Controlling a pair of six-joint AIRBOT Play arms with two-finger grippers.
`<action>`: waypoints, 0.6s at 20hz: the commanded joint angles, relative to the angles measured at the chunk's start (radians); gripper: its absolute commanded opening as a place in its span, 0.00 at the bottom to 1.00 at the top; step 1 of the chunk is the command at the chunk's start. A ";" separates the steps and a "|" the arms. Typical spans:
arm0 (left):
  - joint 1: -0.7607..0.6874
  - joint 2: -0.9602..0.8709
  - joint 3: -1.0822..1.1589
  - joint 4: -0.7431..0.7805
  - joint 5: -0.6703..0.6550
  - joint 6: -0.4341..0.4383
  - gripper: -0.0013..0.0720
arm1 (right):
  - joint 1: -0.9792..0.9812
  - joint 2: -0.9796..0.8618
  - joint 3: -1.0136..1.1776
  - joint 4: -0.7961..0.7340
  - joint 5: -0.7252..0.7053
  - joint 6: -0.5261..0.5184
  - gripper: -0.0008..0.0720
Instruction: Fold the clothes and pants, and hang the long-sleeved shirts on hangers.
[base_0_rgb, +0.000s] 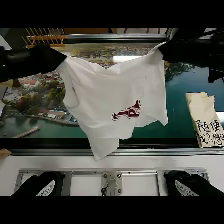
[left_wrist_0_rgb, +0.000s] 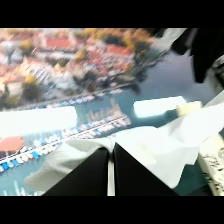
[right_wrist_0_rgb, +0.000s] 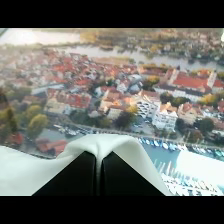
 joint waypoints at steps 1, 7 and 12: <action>0.031 -0.245 0.001 0.054 0.154 0.007 0.03 | -0.006 -0.245 0.002 -0.071 -0.182 -0.027 0.03; 0.117 -0.539 0.139 -0.011 0.306 0.005 0.95 | -0.079 -0.404 0.005 -0.059 -0.415 -0.019 0.77; 0.249 -0.597 0.187 -0.005 0.027 0.023 0.95 | -0.198 -0.260 -0.019 -0.059 -0.169 -0.050 0.64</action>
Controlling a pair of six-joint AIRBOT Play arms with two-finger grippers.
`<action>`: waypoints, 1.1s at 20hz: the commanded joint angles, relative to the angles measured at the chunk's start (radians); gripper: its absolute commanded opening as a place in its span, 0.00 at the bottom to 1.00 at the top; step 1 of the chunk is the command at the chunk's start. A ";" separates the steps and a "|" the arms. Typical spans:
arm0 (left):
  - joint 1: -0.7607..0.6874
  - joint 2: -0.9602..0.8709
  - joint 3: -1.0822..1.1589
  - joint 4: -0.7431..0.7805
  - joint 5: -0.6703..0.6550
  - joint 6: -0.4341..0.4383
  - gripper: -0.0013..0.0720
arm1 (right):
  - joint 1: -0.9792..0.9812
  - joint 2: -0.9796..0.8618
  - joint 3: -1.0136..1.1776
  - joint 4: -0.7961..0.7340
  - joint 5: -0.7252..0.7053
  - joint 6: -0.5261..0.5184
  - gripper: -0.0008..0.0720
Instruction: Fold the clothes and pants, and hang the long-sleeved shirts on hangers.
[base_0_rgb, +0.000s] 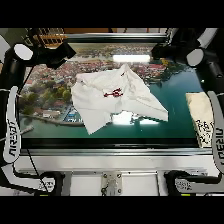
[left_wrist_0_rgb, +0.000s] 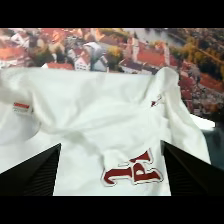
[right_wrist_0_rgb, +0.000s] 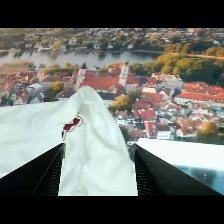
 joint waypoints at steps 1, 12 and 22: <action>0.084 -0.019 -0.060 0.031 -0.149 0.015 0.95 | -0.066 0.100 -0.050 -0.001 0.168 -0.043 0.64; 0.070 -0.058 -0.606 -0.041 0.021 0.063 0.95 | -0.063 0.473 -0.609 0.105 0.233 -0.053 0.64; -0.050 -0.091 -0.550 -0.069 0.061 0.085 0.03 | -0.063 0.475 -0.616 0.138 0.232 -0.053 0.64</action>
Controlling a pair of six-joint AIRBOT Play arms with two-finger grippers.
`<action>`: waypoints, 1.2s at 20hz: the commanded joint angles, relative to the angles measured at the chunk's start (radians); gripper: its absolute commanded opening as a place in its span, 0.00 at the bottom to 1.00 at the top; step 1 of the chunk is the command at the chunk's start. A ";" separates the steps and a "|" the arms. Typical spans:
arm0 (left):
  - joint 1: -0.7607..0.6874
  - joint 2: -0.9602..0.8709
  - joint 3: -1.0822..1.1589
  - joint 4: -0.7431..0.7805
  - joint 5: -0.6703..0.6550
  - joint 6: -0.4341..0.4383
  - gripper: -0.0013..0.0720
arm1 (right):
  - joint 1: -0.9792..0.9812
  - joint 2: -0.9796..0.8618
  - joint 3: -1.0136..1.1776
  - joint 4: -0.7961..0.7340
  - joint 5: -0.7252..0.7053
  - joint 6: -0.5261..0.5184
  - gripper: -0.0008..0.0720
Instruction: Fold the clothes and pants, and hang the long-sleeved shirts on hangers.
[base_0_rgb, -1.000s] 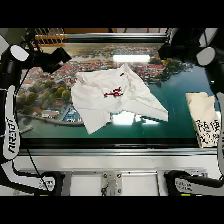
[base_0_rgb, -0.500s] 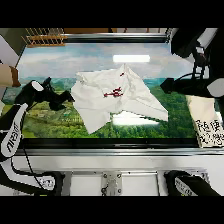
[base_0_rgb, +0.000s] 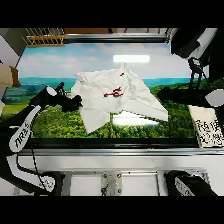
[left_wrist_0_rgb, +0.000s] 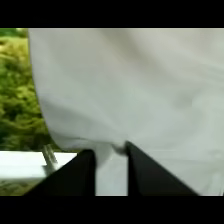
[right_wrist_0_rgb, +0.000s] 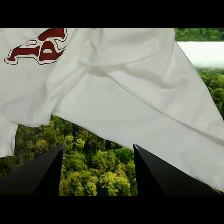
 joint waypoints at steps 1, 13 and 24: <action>-0.029 0.002 0.042 -0.012 -0.009 0.006 0.03 | -0.004 0.003 -0.003 0.004 0.004 0.001 0.64; 0.021 0.415 -0.326 0.094 -0.035 0.055 0.03 | -0.525 -0.003 -0.532 0.110 -0.055 0.311 0.65; 0.008 0.474 -0.391 0.093 -0.011 0.055 0.03 | -0.286 -0.331 -0.457 0.595 -0.439 -0.099 0.65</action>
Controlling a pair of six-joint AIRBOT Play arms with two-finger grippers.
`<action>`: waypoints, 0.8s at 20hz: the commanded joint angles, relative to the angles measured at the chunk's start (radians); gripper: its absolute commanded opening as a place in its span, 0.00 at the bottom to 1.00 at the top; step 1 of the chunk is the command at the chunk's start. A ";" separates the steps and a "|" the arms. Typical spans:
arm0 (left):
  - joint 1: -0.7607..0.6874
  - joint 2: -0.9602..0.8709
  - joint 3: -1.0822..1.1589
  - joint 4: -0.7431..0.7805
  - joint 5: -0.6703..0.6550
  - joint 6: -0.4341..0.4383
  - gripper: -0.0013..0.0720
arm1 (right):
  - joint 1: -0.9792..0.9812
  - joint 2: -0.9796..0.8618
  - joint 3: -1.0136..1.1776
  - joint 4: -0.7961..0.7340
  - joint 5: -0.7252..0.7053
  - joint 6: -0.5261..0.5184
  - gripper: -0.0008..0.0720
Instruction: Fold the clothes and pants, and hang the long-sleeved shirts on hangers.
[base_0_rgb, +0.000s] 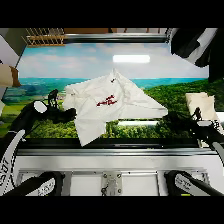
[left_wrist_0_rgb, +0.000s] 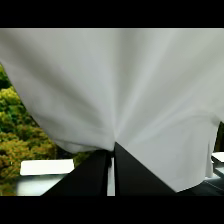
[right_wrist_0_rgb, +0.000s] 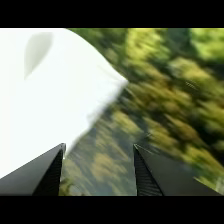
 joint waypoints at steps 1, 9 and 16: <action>0.000 0.005 -0.005 0.000 0.005 0.000 0.03 | 0.066 -0.111 0.078 0.077 -0.072 -0.097 0.65; 0.007 0.005 -0.005 0.003 0.006 -0.001 0.03 | 0.087 -0.172 0.152 0.064 -0.021 -0.230 0.02; 0.080 0.135 0.313 0.004 -0.116 0.000 0.03 | 0.085 0.031 0.522 -0.322 0.256 -0.192 0.02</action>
